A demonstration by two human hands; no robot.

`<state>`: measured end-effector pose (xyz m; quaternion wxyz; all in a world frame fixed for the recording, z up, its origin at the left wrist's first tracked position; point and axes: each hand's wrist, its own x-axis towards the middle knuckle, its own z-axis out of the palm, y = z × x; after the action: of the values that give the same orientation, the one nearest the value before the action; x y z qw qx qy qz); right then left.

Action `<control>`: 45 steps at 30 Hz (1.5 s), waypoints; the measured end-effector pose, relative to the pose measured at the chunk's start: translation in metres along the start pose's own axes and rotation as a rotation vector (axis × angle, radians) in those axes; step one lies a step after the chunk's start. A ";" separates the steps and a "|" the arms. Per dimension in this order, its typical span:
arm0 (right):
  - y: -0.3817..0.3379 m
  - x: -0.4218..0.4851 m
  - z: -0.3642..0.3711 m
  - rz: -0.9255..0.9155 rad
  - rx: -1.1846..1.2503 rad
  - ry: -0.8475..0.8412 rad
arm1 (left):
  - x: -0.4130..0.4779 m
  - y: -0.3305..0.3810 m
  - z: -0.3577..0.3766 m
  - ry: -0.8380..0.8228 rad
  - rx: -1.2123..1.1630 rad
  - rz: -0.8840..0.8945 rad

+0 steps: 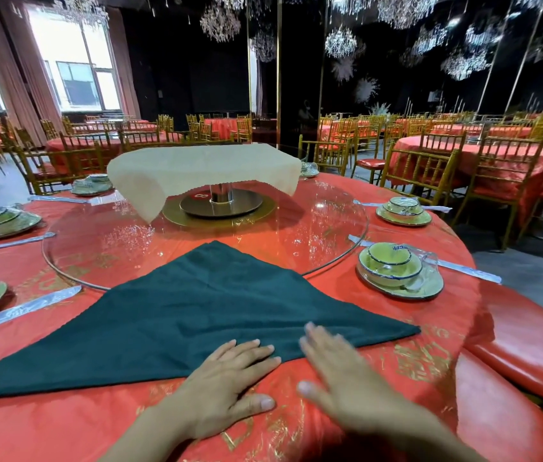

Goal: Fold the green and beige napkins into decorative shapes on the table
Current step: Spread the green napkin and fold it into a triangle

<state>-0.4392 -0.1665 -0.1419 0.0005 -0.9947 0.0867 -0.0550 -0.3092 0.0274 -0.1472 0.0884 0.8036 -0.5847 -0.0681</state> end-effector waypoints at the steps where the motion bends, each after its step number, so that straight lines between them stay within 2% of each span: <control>1: -0.012 0.000 0.000 -0.051 -0.005 -0.063 | -0.001 0.000 0.000 -0.005 0.008 0.001; 2: -0.012 0.001 0.006 -0.131 0.038 -0.029 | -0.001 0.001 0.000 -0.009 0.014 0.000; 3: -0.010 -0.002 0.003 -0.120 0.115 -0.135 | -0.002 0.001 -0.001 -0.010 0.014 -0.001; 4: -0.001 -0.003 0.004 -0.106 0.137 -0.152 | -0.002 0.000 -0.001 -0.010 0.010 -0.002; 7: 0.039 -0.003 0.005 0.043 0.099 -0.161 | -0.001 -0.001 -0.001 -0.019 0.005 -0.004; 12: 0.086 -0.011 -0.010 0.267 0.104 -0.272 | -0.002 0.000 -0.001 -0.023 0.006 -0.011; 18: 0.099 -0.011 -0.014 0.419 0.120 -0.294 | -0.004 0.002 -0.003 -0.025 0.001 -0.021; 20: 0.092 -0.006 -0.021 0.462 0.115 -0.238 | -0.005 0.003 -0.004 -0.029 -0.002 -0.028; 23: 0.047 0.013 -0.026 0.260 0.079 -0.002 | -0.004 0.004 -0.005 -0.033 -0.022 -0.032; 27: -0.030 0.052 -0.011 -0.026 0.238 -0.071 | -0.004 0.004 -0.003 -0.032 -0.074 -0.042; 30: -0.043 0.067 0.001 -0.051 0.324 -0.116 | -0.004 0.004 -0.004 -0.013 -0.132 -0.081; 36: -0.035 0.066 0.005 -0.052 0.309 -0.250 | -0.009 -0.002 -0.011 0.011 -0.307 -0.087; 41: -0.038 0.065 0.006 -0.060 0.221 -0.231 | -0.036 -0.025 -0.014 -0.038 -0.107 -0.170; 45: -0.036 0.064 0.009 -0.081 0.194 -0.225 | -0.081 -0.067 -0.022 -0.027 0.038 -0.343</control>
<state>-0.3692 -0.1420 -0.1434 0.1041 -0.9926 0.0400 0.0487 -0.2675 0.1261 -0.1404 0.0522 0.8922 -0.4411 -0.0819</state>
